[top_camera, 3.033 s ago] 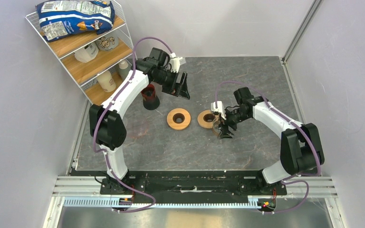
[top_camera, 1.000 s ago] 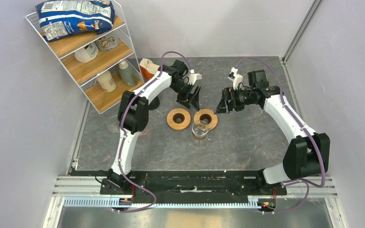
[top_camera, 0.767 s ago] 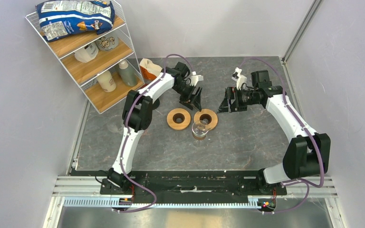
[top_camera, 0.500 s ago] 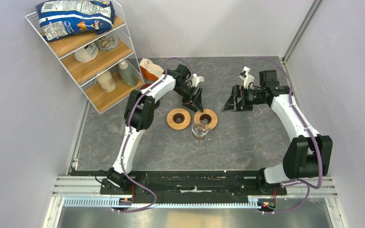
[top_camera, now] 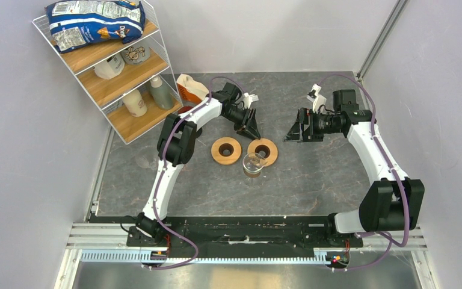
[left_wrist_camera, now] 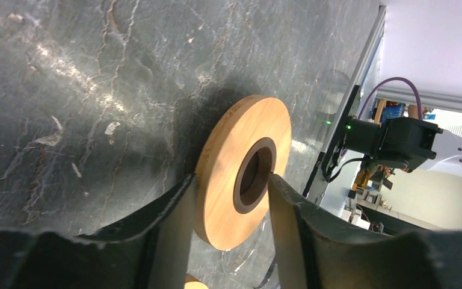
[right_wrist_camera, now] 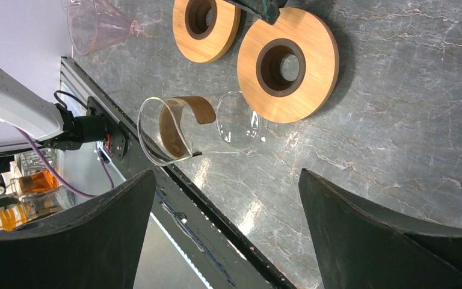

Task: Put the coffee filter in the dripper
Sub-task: Pick up the dripper holder from the center of the board.

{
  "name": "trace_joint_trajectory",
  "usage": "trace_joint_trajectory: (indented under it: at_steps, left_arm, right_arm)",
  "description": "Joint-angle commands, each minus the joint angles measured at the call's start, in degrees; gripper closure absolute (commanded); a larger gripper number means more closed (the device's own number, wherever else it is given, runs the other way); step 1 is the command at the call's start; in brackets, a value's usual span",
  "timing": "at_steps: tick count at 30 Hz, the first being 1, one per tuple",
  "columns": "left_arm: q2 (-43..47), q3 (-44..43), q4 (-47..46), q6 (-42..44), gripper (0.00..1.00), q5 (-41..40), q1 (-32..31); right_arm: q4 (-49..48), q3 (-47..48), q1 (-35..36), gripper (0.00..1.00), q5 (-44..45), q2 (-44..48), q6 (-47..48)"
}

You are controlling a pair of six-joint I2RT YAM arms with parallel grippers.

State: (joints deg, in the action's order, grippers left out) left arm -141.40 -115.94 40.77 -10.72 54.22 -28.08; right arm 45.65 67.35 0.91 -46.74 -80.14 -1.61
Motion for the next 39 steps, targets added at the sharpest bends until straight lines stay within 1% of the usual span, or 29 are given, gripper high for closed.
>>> trace_joint_trajectory:
  at_steps: [1,3,6,7,10,13,20,22,24,28,33,37,39]
  left_arm:
    - [0.4,2.5,-0.5,-1.1,0.42,-0.6,-0.3]
    - [0.0,2.4,1.1,0.4,0.38,-2.8,-0.2]
    - [-0.4,2.5,2.5,1.6,0.35,-3.4,-0.2]
    - [-0.4,2.7,2.8,1.6,0.35,-2.2,-0.3]
    - [-0.3,3.4,3.0,1.5,0.42,2.0,-0.6]
    - [0.8,4.6,0.5,0.5,0.53,3.6,-0.6]
    - [3.4,4.7,-5.4,-5.0,0.72,4.7,0.3]
    - [4.4,4.5,-7.1,-6.9,0.82,5.0,0.6]
    - [5.4,4.2,-8.9,-9.0,0.97,5.3,0.7]
    - [7.7,1.7,-12.4,-14.4,0.98,5.2,1.3]
    - [11.7,-1.9,-20.0,-25.0,0.98,4.7,4.2]
    - [17.2,-4.3,-17.6,-26.1,0.98,6.1,6.7]
    - [21.0,-3.9,-12.4,-23.1,0.98,6.7,7.3]
  right_arm:
    - [0.9,2.1,-0.5,0.03,-1.3,2.5,0.8]
    - [1.2,2.1,-0.5,0.03,-1.2,3.0,0.8]
    - [1.5,1.9,-0.6,0.03,-1.4,3.5,0.9]
    - [1.5,1.9,-0.6,0.03,-1.4,3.6,1.1]
    - [1.6,1.8,-0.6,0.03,-1.2,3.7,1.1]
    - [1.6,2.1,-0.6,0.03,-1.2,3.4,1.1]
    - [1.6,2.0,-0.5,0.03,-1.3,3.7,1.1]
    - [1.6,2.0,-0.6,0.03,-1.4,3.9,1.1]
    - [1.5,2.1,-0.6,0.03,-1.4,3.9,1.1]
    - [1.5,2.7,-0.6,0.03,-1.8,3.8,1.2]
    - [0.9,5.1,-0.6,0.03,-1.9,3.9,1.1]
    - [0.4,9.8,-0.6,0.03,-2.1,4.5,1.1]
    - [-0.9,11.6,-0.6,0.03,-2.2,5.4,1.0]
